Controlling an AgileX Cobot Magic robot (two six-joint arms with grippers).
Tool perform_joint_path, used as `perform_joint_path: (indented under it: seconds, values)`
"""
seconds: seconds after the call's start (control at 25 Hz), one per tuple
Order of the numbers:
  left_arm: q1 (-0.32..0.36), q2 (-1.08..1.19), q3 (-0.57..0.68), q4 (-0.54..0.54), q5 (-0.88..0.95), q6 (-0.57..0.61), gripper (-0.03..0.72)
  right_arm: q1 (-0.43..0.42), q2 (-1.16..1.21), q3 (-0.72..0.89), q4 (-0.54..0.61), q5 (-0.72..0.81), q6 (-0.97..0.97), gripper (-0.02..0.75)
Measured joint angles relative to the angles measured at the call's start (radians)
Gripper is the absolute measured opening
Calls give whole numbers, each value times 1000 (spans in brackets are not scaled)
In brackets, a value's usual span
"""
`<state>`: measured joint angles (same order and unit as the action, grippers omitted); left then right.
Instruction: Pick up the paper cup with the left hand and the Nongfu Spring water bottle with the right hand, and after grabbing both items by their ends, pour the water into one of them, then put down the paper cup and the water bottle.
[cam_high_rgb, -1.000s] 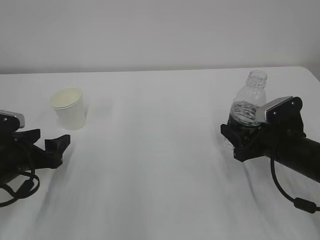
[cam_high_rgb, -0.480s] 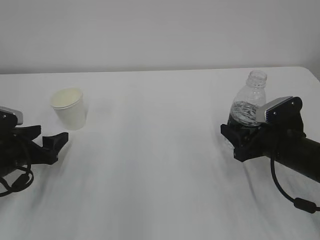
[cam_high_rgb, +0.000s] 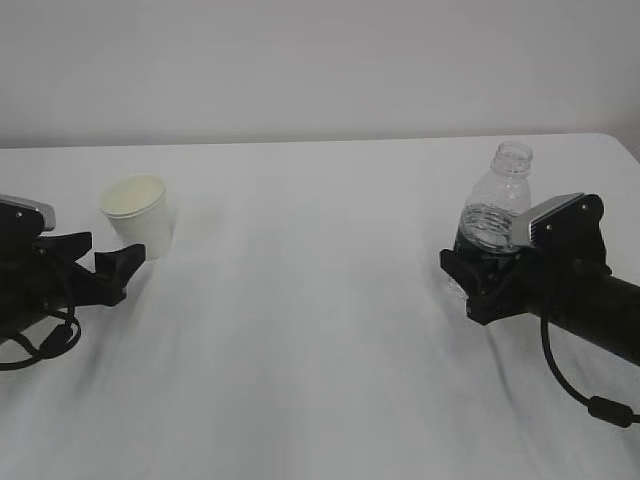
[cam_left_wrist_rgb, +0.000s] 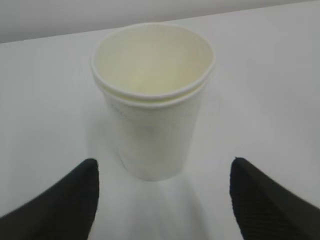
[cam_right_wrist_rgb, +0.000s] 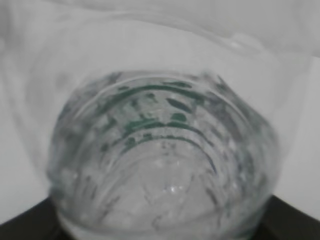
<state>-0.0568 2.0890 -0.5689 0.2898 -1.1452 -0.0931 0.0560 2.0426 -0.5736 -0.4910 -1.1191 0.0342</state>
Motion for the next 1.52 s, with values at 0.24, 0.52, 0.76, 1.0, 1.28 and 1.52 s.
perform_joint_path:
  seconds: [0.24, 0.52, 0.76, 1.0, 1.28, 1.52]
  values:
    - [0, 0, -37, 2, 0, -8, 588, 0, 0, 0, -2, 0, 0, 463]
    - [0, 4, -49, 2, 0, -10, 588, 0, 0, 0, -2, 0, 0, 463]
    - [0, 66, -78, 11, 0, -21, 588, 0, 0, 0, -4, 0, 0, 463]
    - [0, 83, -106, 14, 0, -22, 588, 0, 0, 0, -4, 0, 0, 463]
    - [-3, 111, -139, 20, 0, -26, 588, 0, 0, 0, -6, 0, 0, 463]
    - [-3, 147, -181, 28, 0, -26, 621, 0, 0, 0, -8, 0, 0, 463]
